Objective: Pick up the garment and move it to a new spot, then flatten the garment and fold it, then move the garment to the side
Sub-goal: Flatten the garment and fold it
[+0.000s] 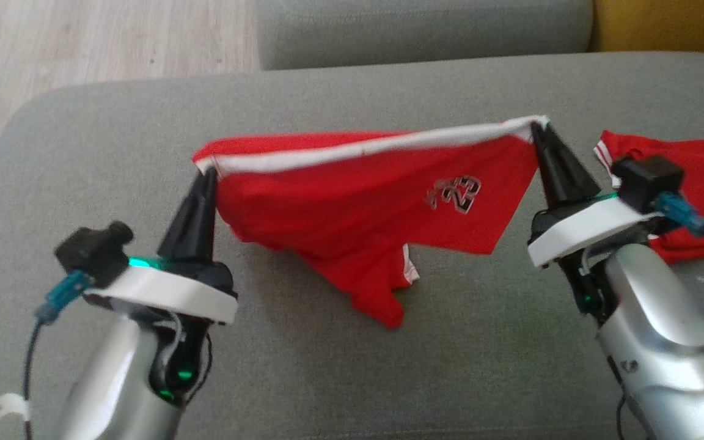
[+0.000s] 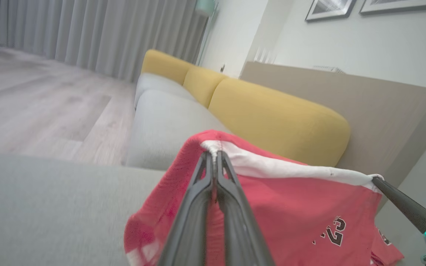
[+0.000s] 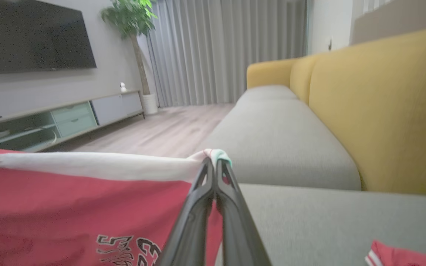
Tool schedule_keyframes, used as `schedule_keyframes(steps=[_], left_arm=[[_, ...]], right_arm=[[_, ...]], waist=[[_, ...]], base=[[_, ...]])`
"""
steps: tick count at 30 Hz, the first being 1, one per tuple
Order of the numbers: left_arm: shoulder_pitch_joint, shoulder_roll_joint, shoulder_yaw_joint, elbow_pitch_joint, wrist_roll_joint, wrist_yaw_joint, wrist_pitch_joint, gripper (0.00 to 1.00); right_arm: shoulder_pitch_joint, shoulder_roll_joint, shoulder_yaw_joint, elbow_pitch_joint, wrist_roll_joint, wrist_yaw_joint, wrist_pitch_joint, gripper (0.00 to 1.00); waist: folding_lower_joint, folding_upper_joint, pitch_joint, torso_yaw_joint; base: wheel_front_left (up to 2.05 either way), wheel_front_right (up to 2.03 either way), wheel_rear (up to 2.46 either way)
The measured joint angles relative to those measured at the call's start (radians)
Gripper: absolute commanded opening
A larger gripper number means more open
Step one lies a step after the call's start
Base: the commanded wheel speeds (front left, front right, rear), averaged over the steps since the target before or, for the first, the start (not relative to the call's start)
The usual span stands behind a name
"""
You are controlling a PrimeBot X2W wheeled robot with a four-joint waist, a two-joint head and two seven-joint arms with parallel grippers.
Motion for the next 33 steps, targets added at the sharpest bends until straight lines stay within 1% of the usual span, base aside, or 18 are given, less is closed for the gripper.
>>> schedule_keyframes(steps=[5,8,9,16,19,21,24,26,28,30,33], left_arm=[[0.0,0.042,0.008,-0.153,0.025,0.018,0.003,0.0],[-0.002,0.07,0.008,-0.253,0.041,0.028,0.033,0.0],[-0.002,0.07,0.008,-0.253,0.041,0.028,0.033,0.0],[-0.05,0.128,0.018,-0.498,0.074,0.052,0.127,0.0],[-0.083,0.143,0.024,-0.575,0.074,0.059,0.179,0.0],[-0.107,0.157,0.023,-0.594,0.073,0.06,0.214,0.0],[-0.142,0.16,0.023,-0.554,0.04,0.059,0.26,0.0],[-0.169,0.16,0.022,-0.488,0.02,0.05,0.281,0.0],[-0.201,0.162,0.02,-0.403,0.014,0.04,0.303,0.0],[-0.247,0.16,0.015,-0.321,0.014,0.03,0.308,0.0],[-0.369,0.154,0.005,-0.189,0.015,0.015,0.308,0.0]], right_arm=[[0.077,-0.02,-0.059,-0.215,-0.044,0.0,0.003,0.0],[0.132,-0.029,-0.11,-0.371,-0.076,0.0,0.037,0.0],[0.132,-0.029,-0.11,-0.371,-0.076,0.0,0.037,0.0],[0.232,-0.019,-0.222,-0.784,-0.161,0.0,0.142,0.0],[0.256,-0.006,-0.256,-0.922,-0.191,0.0,0.186,0.0],[0.262,0.001,-0.273,-0.978,-0.207,0.0,0.218,0.0],[0.265,0.004,-0.28,-0.977,-0.213,0.0,0.256,0.0],[0.262,0.008,-0.266,-0.934,-0.198,0.0,0.268,0.0],[0.237,0.011,-0.242,-0.861,-0.191,0.0,0.272,0.0],[0.176,0.014,-0.222,-0.78,-0.176,0.0,0.267,0.0],[0.021,0.013,-0.19,-0.659,-0.171,0.0,0.243,0.0]], waist=[[-0.0001,0.0,-0.038,-0.014],[-0.0001,0.0,-0.057,-0.027],[-0.0001,0.0,-0.057,-0.027],[-0.0001,0.0,-0.073,-0.061],[-0.0001,0.0,-0.068,-0.071],[-0.0001,0.0,-0.058,-0.077],[0.0,0.0,-0.036,-0.083],[0.0001,0.0,-0.016,-0.087],[0.0001,0.0,0.007,-0.092],[0.0001,0.0,0.035,-0.098],[0.0003,0.0,0.085,-0.106]], base=[[0.0,0.0,0.0],[0.0,0.0,0.0],[0.0,0.0,0.0],[0.0,0.0,0.0],[0.0,0.0,0.0],[0.0,0.0,0.0],[0.0,0.0,0.0],[0.0,0.0,0.0],[0.0,0.0,0.0],[0.0,0.0,0.0],[0.0,0.0,0.0]])
